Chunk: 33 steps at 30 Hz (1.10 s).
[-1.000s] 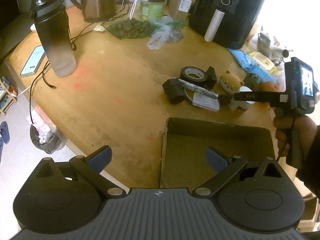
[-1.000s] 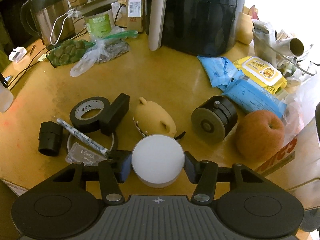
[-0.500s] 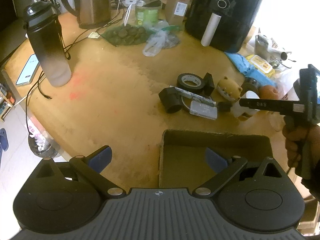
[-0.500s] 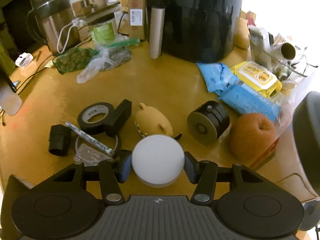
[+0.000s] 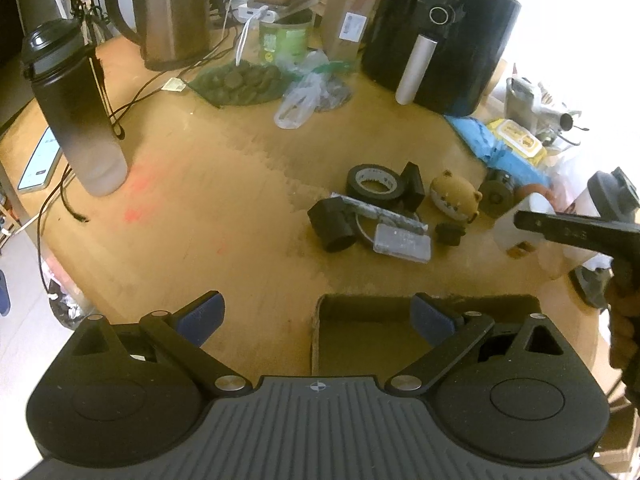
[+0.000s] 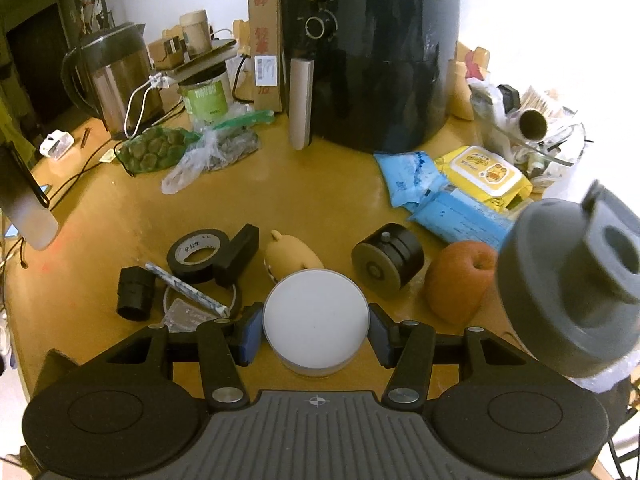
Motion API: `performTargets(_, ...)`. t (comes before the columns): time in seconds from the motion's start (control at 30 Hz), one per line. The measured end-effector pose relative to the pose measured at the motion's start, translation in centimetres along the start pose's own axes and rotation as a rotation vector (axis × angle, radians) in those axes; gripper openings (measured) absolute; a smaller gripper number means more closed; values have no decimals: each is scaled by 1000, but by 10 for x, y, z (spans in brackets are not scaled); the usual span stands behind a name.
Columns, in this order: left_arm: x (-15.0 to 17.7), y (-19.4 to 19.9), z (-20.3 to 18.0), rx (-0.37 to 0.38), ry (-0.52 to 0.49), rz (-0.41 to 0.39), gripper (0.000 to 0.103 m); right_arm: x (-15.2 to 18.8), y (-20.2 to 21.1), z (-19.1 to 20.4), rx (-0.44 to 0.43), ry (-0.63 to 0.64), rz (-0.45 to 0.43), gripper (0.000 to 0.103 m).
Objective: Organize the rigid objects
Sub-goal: 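Grasp the black rectangular block with the left gripper while the right holds the jar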
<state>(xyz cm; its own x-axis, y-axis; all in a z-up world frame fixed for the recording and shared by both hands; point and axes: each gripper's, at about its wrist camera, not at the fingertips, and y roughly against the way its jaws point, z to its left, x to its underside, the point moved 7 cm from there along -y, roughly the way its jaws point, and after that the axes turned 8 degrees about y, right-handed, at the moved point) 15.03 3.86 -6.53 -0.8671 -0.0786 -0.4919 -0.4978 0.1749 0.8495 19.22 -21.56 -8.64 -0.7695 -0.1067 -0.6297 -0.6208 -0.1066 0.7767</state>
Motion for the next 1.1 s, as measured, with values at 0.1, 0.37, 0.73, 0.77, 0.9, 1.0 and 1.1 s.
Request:
performTargets(0.1, -4, -6, -1, 10, 7, 12, 87, 2, 9, -2, -7, -9, -4, 57)
performTargets(0.37, -21, -25, -2, 54, 50, 10, 82, 9, 33, -4, -26, -48, -18, 57)
performTargets(0.73, -45, -72, -2, 97, 119, 75, 67, 21, 57, -6, -27, -83, -29, 57)
performTargets(0.77, -48, -78, -2, 103, 128, 83, 66, 22, 58, -7, -26, -87, -30, 57)
performTargets(0.9, -54, -101, -2, 113, 156, 117, 64, 25, 65, -10, -20, -101, -36, 57)
performTargets(1.0, -59, -117, -2, 117, 178, 145, 60, 27, 68, -14, -11, -113, -36, 57)
performTargets(1.1, -61, -134, 3, 115, 224, 178, 57, 29, 72, -18, 2, -129, -38, 57)
